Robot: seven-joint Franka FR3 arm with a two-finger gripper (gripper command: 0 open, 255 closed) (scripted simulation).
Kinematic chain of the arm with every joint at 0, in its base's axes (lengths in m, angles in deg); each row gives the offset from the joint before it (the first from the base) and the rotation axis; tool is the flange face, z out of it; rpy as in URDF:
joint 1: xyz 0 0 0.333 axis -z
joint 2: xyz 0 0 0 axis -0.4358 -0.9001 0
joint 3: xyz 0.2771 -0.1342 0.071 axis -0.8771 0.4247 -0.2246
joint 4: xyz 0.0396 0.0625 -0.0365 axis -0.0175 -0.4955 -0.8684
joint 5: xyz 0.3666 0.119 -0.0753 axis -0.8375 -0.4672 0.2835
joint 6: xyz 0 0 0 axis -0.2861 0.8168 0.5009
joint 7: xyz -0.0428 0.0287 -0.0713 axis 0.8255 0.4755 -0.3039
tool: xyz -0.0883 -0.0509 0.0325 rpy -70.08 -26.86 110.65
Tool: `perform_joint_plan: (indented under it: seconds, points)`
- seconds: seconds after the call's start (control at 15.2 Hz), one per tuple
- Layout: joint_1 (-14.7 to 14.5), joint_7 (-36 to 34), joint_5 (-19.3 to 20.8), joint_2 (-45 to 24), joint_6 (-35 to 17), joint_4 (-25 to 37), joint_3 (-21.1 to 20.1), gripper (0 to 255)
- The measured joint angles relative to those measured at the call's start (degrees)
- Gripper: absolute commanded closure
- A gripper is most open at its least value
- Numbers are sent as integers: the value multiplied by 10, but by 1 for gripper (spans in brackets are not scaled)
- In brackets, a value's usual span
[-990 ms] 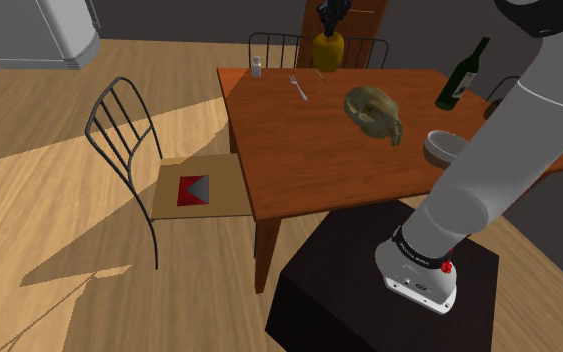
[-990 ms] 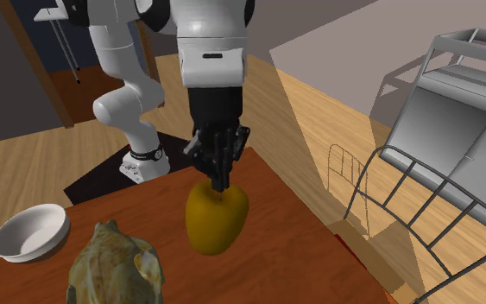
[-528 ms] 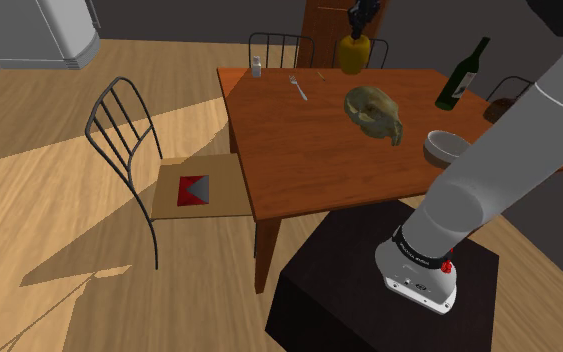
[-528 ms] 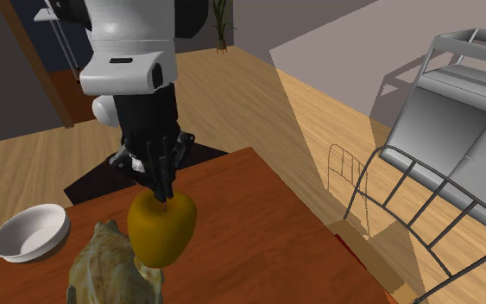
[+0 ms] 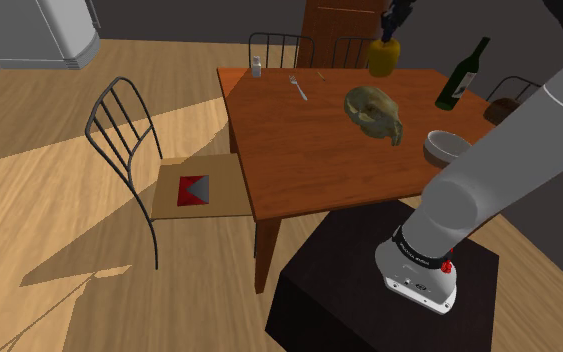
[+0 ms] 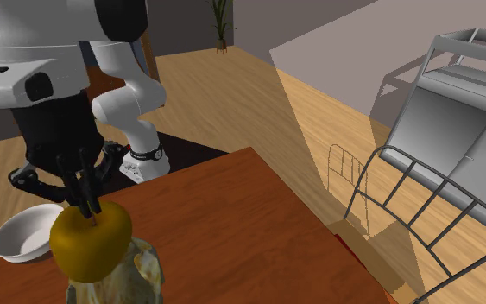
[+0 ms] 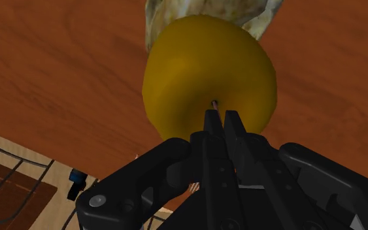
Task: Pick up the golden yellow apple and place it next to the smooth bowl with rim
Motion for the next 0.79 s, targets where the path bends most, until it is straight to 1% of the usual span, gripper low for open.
perform_joint_plan:
  seconds: [0.33, 0.66, 0.79]
  points:
    - [29, 72, -5, 10, -11, -13, 42, 255]
    - [54, 144, -21, 0, -13, 0, 85, 255]
    - [65, 182, -39, -21, -10, 22, 108, 255]
